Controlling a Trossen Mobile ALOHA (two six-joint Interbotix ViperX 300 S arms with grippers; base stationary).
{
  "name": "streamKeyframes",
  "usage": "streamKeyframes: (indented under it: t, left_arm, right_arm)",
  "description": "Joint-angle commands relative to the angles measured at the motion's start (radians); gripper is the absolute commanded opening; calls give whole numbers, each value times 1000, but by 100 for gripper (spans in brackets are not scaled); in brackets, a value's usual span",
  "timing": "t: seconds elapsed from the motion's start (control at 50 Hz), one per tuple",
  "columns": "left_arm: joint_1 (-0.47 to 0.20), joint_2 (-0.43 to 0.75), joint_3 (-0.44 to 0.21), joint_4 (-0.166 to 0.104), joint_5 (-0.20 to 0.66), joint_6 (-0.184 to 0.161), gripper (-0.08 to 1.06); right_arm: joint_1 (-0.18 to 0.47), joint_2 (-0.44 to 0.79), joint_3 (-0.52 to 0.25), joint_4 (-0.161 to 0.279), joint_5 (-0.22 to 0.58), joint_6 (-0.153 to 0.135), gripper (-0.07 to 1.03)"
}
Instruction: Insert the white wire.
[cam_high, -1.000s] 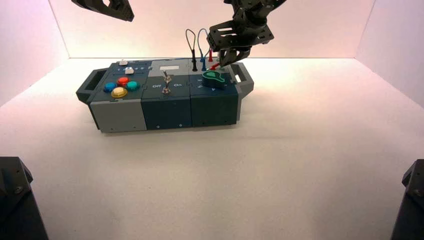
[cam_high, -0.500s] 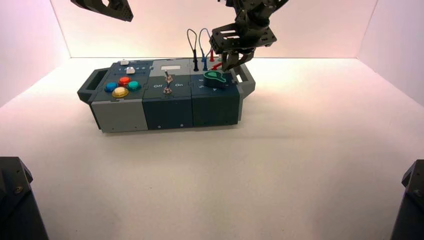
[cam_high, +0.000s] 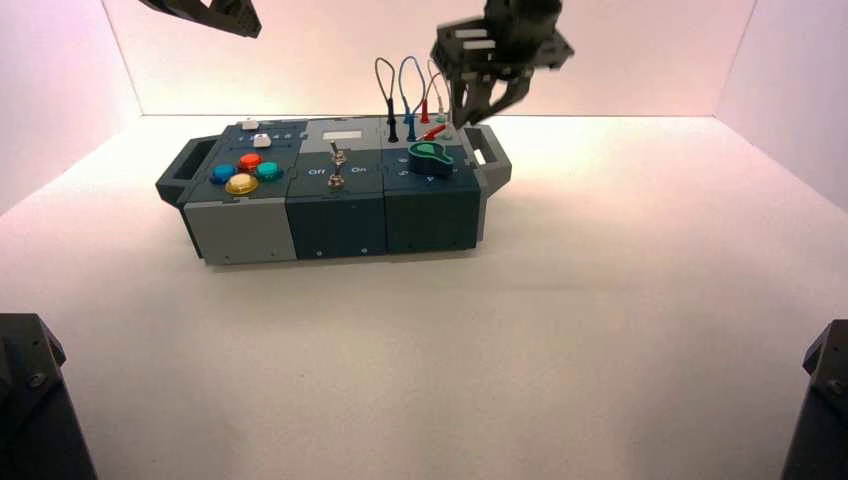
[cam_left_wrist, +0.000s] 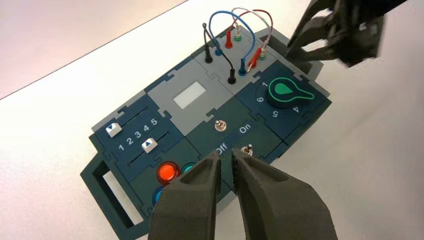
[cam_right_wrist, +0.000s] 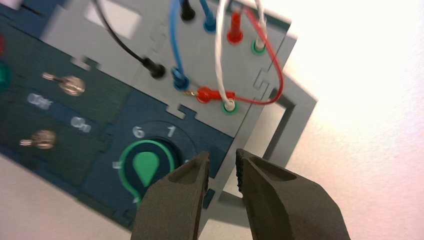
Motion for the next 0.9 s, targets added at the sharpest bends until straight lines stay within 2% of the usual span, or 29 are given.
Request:
streamKeyframes:
  t: [0.02,0.12,0.24,0.34,0.54,0.9]
  left_arm:
    - [14,-17,-9,2,-17,0,14]
    - [34,-11,-8,2,-25,0,14]
    - [46,9,-8,2,-35,2,14]
    - [46,37,-9,2,-37,5,14]
    - [48,69,-12,2,-37,5,14]
    - [46,66,-14,2,-44,5,13]
  right_arm:
    - [0,-84,-25,-3,52,-2,31]
    - [0,-123,-41,-6,144,-2,31]
    - [0,-156,-43,-11,201,-8,31]
    - [0,-199,-40,-34,247,-17,31]
    - [0,-201,-31,-83,255,-28,31]
    - [0,-210,-26,-83,253,-29,28]
